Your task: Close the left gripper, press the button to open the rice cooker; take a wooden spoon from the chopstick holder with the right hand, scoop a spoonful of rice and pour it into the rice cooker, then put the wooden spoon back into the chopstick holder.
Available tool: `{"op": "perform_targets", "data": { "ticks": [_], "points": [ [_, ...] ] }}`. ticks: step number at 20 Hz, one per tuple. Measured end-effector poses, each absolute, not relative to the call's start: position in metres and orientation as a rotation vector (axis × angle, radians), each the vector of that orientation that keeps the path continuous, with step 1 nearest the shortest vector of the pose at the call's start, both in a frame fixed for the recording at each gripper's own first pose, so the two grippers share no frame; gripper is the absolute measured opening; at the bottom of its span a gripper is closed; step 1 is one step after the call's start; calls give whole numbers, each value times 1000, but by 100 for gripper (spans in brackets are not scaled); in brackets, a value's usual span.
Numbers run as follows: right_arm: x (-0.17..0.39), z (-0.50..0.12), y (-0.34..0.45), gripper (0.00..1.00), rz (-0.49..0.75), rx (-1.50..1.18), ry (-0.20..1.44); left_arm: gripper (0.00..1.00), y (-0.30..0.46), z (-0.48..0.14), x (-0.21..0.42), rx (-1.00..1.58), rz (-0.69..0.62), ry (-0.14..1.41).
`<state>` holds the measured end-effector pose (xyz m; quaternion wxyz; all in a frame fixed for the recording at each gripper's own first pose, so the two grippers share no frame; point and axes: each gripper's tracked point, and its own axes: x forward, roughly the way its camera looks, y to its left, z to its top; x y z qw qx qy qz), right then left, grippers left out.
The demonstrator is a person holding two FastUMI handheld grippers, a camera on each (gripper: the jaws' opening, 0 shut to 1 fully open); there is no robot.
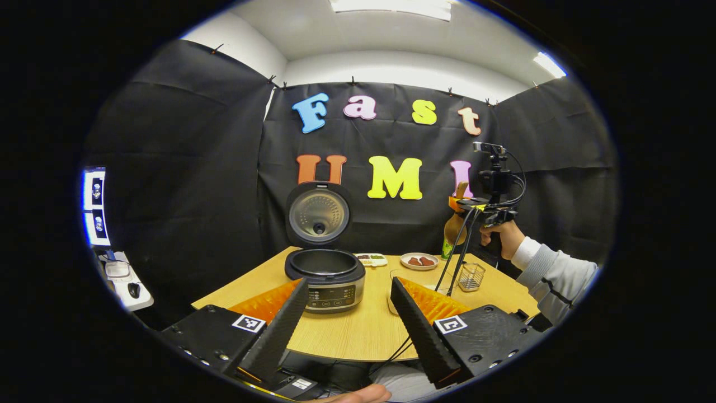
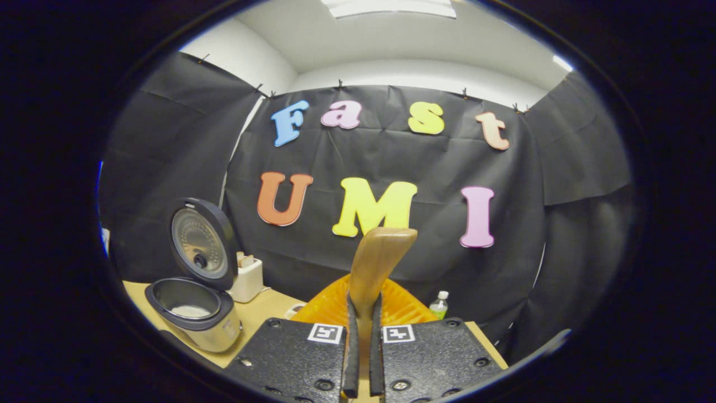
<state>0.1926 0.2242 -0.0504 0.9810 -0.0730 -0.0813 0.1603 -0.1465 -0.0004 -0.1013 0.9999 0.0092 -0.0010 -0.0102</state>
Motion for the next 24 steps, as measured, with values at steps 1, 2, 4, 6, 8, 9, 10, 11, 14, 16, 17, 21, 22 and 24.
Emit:
{"op": "perform_targets", "data": {
  "ticks": [1, 2, 4, 6, 8, 9, 10, 11, 14, 16, 17, 21, 22, 24],
  "points": [
    [196, -53, 211, 12, 310, -141, -156, 94, -3, -104, -145, 21, -22, 3],
    [200, -55, 199, 13, 297, -136, -149, 95, -4, -107, -144, 22, -19, 11],
    [208, -61, 176, 13, 273, -120, -140, 95, -5, -110, -141, 14, -6, 18],
    [219, -67, 155, 13, 233, -102, -124, 94, -8, -110, -137, -2, 6, 21],
    [229, -80, 142, 13, 215, -101, -103, 95, -11, -108, -132, -8, 13, 16],
    [233, -86, 136, 13, 207, -101, -92, 95, -11, -105, -131, -7, 17, 10],
    [238, -91, 130, 14, 204, -103, -80, 95, -10, -104, -129, -6, 22, 5],
    [241, -96, 125, 14, 202, -103, -75, 95, -11, -104, -128, -5, 25, 2],
    [257, -111, 104, 13, 179, -90, -68, 94, -12, -101, -122, 16, 33, -12],
    [268, -127, 94, 15, 169, -74, -44, 94, -7, -98, -116, 35, 50, -24],
    [273, -134, 90, 15, 168, -67, -30, 94, -5, -96, -114, 37, 59, -21],
    [289, -158, 80, 16, 177, -43, 20, 95, 4, -78, -96, 30, 91, -29],
    [292, -163, 79, 18, 186, -33, 31, 95, 6, -73, -92, 25, 96, -33],
    [298, -164, 71, 29, 173, -36, 28, 94, 11, -63, -81, 18, 109, -45]
  ]
}}
